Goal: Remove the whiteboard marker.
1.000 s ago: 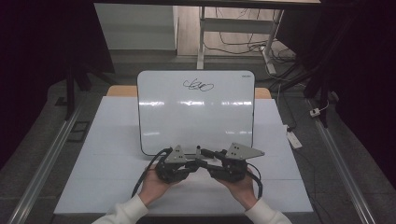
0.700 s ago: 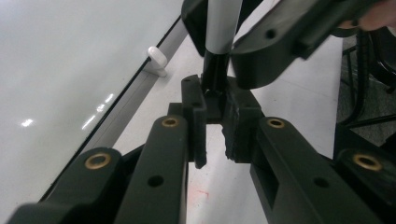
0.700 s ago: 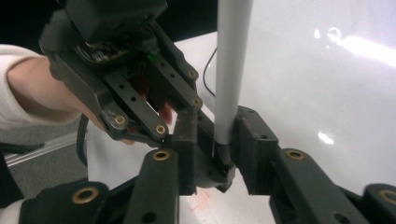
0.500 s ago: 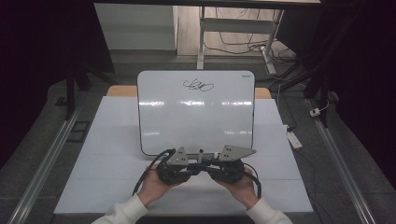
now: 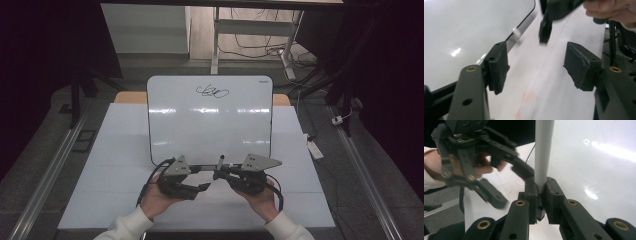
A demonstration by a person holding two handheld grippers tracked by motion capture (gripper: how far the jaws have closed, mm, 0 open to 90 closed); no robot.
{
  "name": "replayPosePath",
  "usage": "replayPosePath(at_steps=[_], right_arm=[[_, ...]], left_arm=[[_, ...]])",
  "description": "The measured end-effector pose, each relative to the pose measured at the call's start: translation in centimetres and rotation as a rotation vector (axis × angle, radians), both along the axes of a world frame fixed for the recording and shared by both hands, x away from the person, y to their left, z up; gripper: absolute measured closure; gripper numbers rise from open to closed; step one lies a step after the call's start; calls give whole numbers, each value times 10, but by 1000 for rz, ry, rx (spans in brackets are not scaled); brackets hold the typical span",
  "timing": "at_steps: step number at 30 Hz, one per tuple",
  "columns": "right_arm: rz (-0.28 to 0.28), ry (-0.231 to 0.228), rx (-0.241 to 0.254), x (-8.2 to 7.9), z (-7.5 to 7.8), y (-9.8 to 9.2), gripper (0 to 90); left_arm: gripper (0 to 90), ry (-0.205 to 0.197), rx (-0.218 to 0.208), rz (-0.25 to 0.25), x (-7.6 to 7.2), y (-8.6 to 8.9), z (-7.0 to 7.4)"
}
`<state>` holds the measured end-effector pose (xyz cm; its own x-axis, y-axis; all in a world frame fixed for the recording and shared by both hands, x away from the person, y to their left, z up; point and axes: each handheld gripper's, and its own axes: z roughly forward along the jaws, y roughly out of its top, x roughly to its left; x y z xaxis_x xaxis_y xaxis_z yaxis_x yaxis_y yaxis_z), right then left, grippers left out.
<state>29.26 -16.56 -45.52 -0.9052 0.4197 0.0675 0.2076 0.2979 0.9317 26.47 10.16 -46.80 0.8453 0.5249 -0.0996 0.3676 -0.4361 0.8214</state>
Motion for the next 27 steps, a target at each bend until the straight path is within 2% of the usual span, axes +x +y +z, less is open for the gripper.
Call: replayPosePath(at_steps=[1, 2, 3, 8, 12, 13, 14, 18, 19, 22, 27], right_arm=[[-7, -3, 5, 0, 0, -1, 812], [-7, -3, 5, 0, 0, -1, 812], [-19, -9, 20, 2, 0, -4, 812], [-69, -39, 57, 4, 3, -11, 812], [-107, -54, 100, 10, 7, -16, 814], [-114, -56, 112, 13, 9, -17, 814], [-121, -60, 120, 15, 10, -17, 814], [-144, -88, 132, 22, 16, -17, 815], [-157, -98, 153, 26, 18, -17, 815], [-170, -108, 165, 32, 22, -17, 814], [-188, -110, 190, 39, 27, -19, 814]], left_arm=[[342, 7, -1, 18, -3, 7, -1], [332, 7, -1, 18, -3, 7, -1], [321, 27, -8, 52, -8, 25, -5], [302, 70, -42, 173, -27, 78, -18], [298, 71, -63, 262, -41, 115, -24], [297, 71, -63, 262, -41, 115, -24], [297, 68, -84, 296, -46, 128, -25], [294, 76, -111, 329, -48, 140, -28], [292, 86, -118, 343, -47, 144, -31], [276, 95, -121, 360, -45, 145, -34], [256, 88, -113, 371, -42, 144, -35]])
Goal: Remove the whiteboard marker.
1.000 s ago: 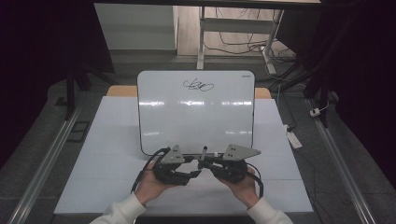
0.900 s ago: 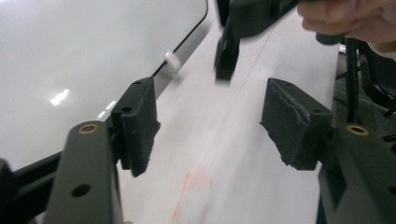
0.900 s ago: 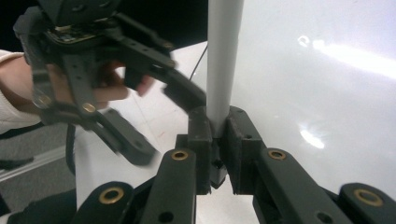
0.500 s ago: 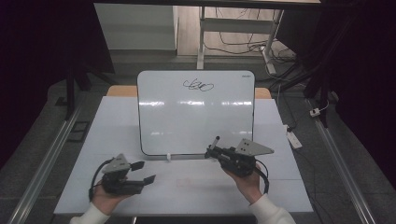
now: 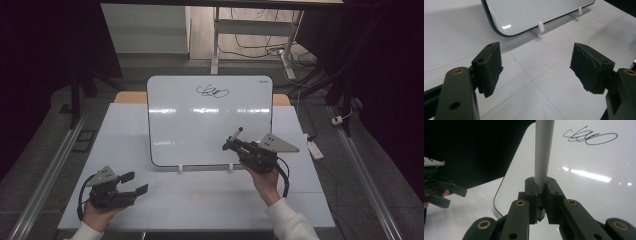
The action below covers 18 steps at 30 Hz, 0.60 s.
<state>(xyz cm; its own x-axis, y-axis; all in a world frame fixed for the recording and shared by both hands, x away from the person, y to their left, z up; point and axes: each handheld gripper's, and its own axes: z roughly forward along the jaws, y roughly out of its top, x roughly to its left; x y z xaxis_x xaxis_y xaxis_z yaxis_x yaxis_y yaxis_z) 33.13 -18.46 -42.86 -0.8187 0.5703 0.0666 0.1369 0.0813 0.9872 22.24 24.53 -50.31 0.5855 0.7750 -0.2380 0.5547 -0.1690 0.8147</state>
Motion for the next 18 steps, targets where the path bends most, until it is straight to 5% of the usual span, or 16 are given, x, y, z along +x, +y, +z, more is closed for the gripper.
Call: replayPosePath(at_steps=[13, 18], right_arm=[[-18, -21, 30, 5, 6, -3, 814], [-33, -25, 78, 16, 17, 2, 813]], left_arm=[[249, -2, 13, -9, 0, -5, -1], [243, -7, 11, -7, -1, -5, 0]])
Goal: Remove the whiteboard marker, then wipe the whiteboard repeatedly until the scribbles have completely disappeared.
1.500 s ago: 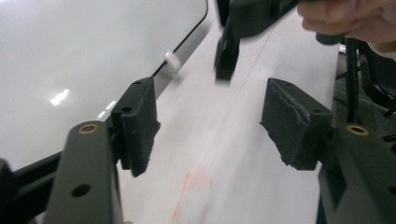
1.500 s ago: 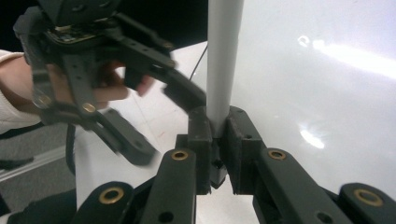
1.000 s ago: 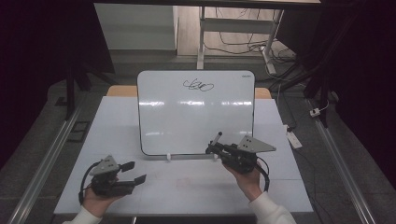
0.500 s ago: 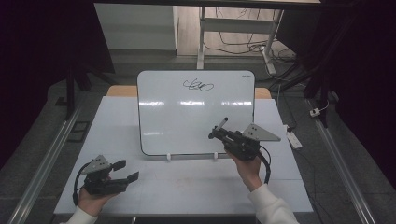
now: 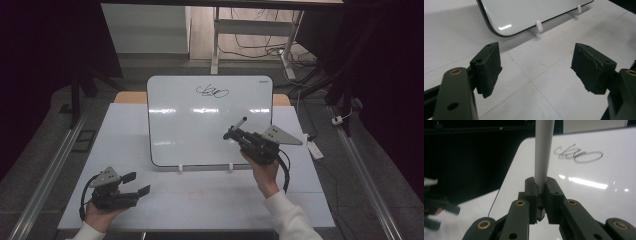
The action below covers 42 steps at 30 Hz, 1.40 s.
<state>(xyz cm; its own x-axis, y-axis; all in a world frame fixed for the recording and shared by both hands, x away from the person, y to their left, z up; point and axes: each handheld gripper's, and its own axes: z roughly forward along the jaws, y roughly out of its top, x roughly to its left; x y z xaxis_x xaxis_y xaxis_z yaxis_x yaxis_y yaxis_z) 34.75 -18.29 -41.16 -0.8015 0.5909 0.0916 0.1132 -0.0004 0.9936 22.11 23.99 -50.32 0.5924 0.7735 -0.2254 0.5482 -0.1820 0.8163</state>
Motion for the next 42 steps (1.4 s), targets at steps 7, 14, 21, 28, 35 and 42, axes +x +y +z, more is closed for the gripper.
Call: replayPosePath(at_steps=[7, 14, 21, 28, 35, 42], right_arm=[[-59, -48, 22, 27, 27, 10, 813], [-178, -98, 28, 70, 52, 21, 814], [-286, -102, -12, 103, 53, 37, 815], [-279, -80, -28, 110, 36, 42, 815], [-322, -81, -14, 110, 37, 32, 815], [-296, -98, -38, 105, 31, 37, 815]], left_arm=[[243, 1, -2, -10, 2, -1, -1], [243, -5, -2, -16, 2, 0, 0], [243, -6, -11, -12, 3, 5, -2], [243, -9, -16, -4, 2, 7, -2], [243, -12, -11, -10, 2, 4, -1], [243, -13, -6, -10, 2, 4, -1]])
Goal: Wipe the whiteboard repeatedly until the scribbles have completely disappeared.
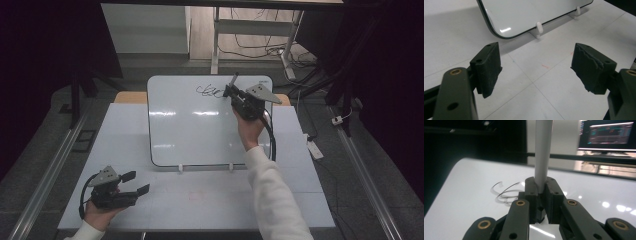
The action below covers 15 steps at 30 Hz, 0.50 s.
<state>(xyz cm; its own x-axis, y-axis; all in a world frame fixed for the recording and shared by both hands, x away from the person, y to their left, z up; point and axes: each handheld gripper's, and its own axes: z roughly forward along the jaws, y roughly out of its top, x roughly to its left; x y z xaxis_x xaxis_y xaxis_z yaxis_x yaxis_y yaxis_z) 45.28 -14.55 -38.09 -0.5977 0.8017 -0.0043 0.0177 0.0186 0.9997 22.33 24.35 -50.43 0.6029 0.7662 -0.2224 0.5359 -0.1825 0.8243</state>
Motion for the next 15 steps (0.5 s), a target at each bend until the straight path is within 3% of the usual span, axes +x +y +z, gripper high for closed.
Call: replayPosePath(at_steps=[3, 7, 8, 11, 13, 15], right_arm=[[-29, 6, 54, 5, 2, -11, 815], [32, 18, 16, -1, -5, 2, 815], [66, 23, -16, -5, -9, 11, 815], [52, 3, -28, -4, -6, 13, 815], [-5, -4, 33, 4, 2, 2, 815], [-12, -3, 46, 6, 3, -1, 816]], left_arm=[[243, -4, -3, 0, 0, 0, 1], [243, 2, -4, 1, 1, 0, 0], [243, 2, -1, -1, 1, -1, 0], [243, 0, 1, -5, 0, -1, 0], [243, -3, 0, -2, 0, -1, 1], [243, -2, -4, -1, 0, 0, 1]])
